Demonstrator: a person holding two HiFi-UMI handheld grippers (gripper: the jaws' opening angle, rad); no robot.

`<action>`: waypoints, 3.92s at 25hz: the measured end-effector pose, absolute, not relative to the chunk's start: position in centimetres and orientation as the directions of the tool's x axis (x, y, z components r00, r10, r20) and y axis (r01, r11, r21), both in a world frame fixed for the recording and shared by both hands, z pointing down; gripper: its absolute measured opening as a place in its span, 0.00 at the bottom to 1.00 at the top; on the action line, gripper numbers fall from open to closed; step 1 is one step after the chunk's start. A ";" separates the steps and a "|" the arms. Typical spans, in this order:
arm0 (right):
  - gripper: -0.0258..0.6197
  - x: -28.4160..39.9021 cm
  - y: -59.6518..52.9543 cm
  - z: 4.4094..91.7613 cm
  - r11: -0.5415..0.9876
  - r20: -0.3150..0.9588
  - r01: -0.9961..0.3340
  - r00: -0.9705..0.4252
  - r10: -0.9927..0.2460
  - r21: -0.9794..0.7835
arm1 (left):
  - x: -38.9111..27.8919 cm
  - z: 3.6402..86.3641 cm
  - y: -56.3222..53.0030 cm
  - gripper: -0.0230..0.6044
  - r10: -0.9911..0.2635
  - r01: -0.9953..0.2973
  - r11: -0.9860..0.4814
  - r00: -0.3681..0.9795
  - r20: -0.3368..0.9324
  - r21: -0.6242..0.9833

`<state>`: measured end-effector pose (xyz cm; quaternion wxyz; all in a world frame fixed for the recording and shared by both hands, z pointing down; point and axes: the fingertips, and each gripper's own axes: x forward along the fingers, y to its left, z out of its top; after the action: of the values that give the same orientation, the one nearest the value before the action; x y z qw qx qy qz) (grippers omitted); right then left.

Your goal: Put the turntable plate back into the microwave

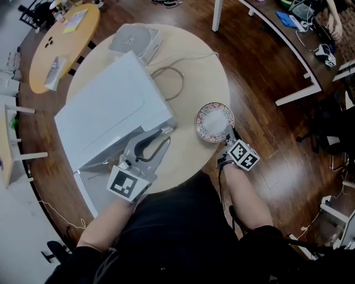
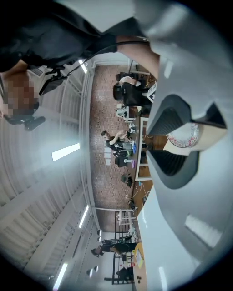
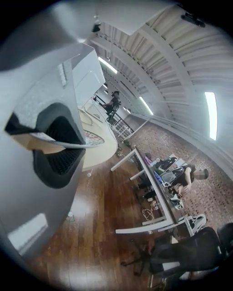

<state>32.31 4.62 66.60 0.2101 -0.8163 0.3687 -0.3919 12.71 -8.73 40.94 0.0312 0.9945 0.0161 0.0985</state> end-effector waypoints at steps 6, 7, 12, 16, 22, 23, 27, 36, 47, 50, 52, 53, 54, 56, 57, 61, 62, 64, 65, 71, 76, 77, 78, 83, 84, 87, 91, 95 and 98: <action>0.07 31.0 6.0 66.1 -0.633 0.468 -0.319 0.461 -0.754 -0.705 | 8.3 40.7 -10.4 0.21 -0.035 -0.046 -0.998 0.982 0.184 0.052; 0.07 30.8 6.2 65.9 -0.627 0.463 -0.297 0.467 -0.753 -0.720 | 7.7 40.5 -10.7 0.21 -0.049 -0.059 -0.997 0.982 0.181 0.050; 0.07 30.2 7.5 64.3 -0.582 0.430 -0.208 0.492 -0.757 -0.786 | 4.6 39.4 -11.9 0.20 -0.116 -0.120 -0.993 0.982 0.148 0.018; 0.07 30.0 8.1 62.1 -0.544 0.392 -0.188 0.511 -0.765 -0.817 | 1.9 39.5 -13.2 0.17 -0.161 -0.158 -0.987 0.977 0.137 -0.032; 0.07 29.8 8.1 60.0 -0.505 0.333 -0.215 0.533 -0.778 -0.836 | -1.1 38.4 -14.8 0.14 -0.216 -0.213 -0.976 0.971 0.102 -0.036; 0.07 29.5 7.3 59.5 -0.497 0.327 -0.221 0.524 -0.786 -0.839 | -1.7 38.0 -15.4 0.14 -0.232 -0.229 -0.973 0.968 0.093 -0.039; 0.07 28.7 7.3 58.0 -0.510 0.346 -0.220 0.512 -0.786 -0.832 | -2.8 37.1 -16.3 0.14 -0.267 -0.265 -0.964 0.962 0.065 -0.026; 0.07 27.7 7.5 57.5 -0.473 0.314 -0.210 0.517 -0.796 -0.856 | -4.8 38.2 -17.0 0.04 -0.305 -0.304 -0.952 0.946 0.108 -0.024; 0.07 27.4 8.8 58.9 -0.489 0.339 -0.190 0.513 -0.788 -0.851 | -6.9 37.8 -16.6 0.04 -0.364 -0.361 -0.931 0.926 0.101 -0.049; 0.07 27.1 8.6 59.2 -0.487 0.343 -0.185 0.503 -0.793 -0.854 | -7.6 37.6 -16.2 0.04 -0.375 -0.370 -0.927 0.920 0.111 -0.064; 0.07 27.1 8.5 59.3 -0.484 0.343 -0.186 0.496 -0.797 -0.855 | -7.9 37.5 -16.2 0.04 -0.383 -0.377 -0.924 0.917 0.111 -0.072; 0.07 27.1 8.4 59.3 -0.484 0.343 -0.190 0.493 -0.800 -0.854 | -7.9 37.5 -16.2 0.04 -0.387 -0.382 -0.922 0.915 0.109 -0.072; 0.07 27.2 8.4 59.2 -0.484 0.344 -0.195 0.488 -0.802 -0.853 | -7.9 37.4 -16.1 0.04 -0.392 -0.386 -0.920 0.914 0.105 -0.072; 0.07 27.2 8.3 59.1 -0.485 0.344 -0.204 0.481 -0.806 -0.850 | -7.9 37.2 -15.9 0.04 -0.395 -0.389 -0.918 0.913 0.098 -0.072; 0.07 27.2 8.3 59.1 -0.484 0.344 -0.207 0.478 -0.808 -0.850 | -8.0 37.1 -15.8 0.04 -0.395 -0.389 -0.918 0.914 0.093 -0.075; 0.07 26.5 7.6 59.2 -0.474 0.341 -0.210 0.460 -0.820 -0.855 | -8.6 36.7 -15.3 0.04 -0.402 -0.395 -0.914 0.913 0.072 -0.093; 0.07 26.4 7.4 59.2 -0.472 0.341 -0.211 0.454 -0.823 -0.856 | -8.8 36.7 -15.2 0.04 -0.406 -0.399 -0.912 0.911 0.072 -0.096; 0.07 26.1 7.1 59.4 -0.470 0.343 -0.212 0.444 -0.827 -0.857 | -9.4 36.6 -15.3 0.04 -0.418 -0.411 -0.907 0.906 0.072 -0.098; 0.07 25.9 6.9 59.4 -0.469 0.345 -0.212 0.440 -0.829 -0.858 | -9.7 36.6 -15.3 0.04 -0.423 -0.416 -0.904 0.903 0.074 -0.098; 0.07 24.9 5.8 59.7 -0.464 0.351 -0.220 0.409 -0.842 -0.858 | -11.5 36.6 -15.7 0.04 -0.459 -0.453 -0.887 0.885 0.072 -0.091; 0.07 24.1 5.0 59.7 -0.457 0.347 -0.228 0.396 -0.850 -0.860 | -12.3 36.6 -15.4 0.04 -0.471 -0.466 -0.880 0.880 0.054 -0.085; 0.07 23.8 4.8 59.7 -0.456 0.347 -0.232 0.390 -0.853 -0.859 | -12.5 36.6 -15.4 0.04 -0.474 -0.469 -0.879 0.879 0.053 -0.085; 0.07 23.6 4.6 59.7 -0.456 0.348 -0.235 0.385 -0.855 -0.859 | -12.7 36.6 -15.4 0.04 -0.476 -0.472 -0.878 0.878 0.052 -0.084; 0.07 22.9 4.1 59.6 -0.455 0.353 -0.243 0.368 -0.860 -0.857 | -13.6 36.4 -15.4 0.04 -0.486 -0.482 -0.873 0.873 0.040 -0.078; 0.07 22.7 4.1 59.6 -0.455 0.354 -0.243 0.366 -0.861 -0.857 | -13.8 36.4 -15.3 0.04 -0.488 -0.484 -0.872 0.872 0.039 -0.078; 0.07 22.1 3.9 59.7 -0.455 0.357 -0.241 0.359 -0.863 -0.857 | -14.3 36.2 -15.2 0.04 -0.489 -0.486 -0.871 0.872 0.033 -0.078; 0.07 21.2 3.3 59.8 -0.450 0.358 -0.245 0.341 -0.869 -0.859 | -14.8 35.6 -14.8 0.04 -0.491 -0.488 -0.869 0.871 0.020 -0.080; 0.07 20.2 2.7 59.8 -0.444 0.357 -0.255 0.324 -0.876 -0.859 | -15.6 35.5 -14.6 0.04 -0.497 -0.494 -0.866 0.868 0.013 -0.077; 0.07 19.5 2.3 59.8 -0.438 0.356 -0.258 0.310 -0.882 -0.861 | -16.4 35.5 -14.5 0.04 -0.504 -0.502 -0.862 0.863 0.013 -0.074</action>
<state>19.48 2.28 59.78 0.3565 -0.7266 0.3921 -0.4372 -16.38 -14.54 35.47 -0.0338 0.9647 -0.2608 0.0160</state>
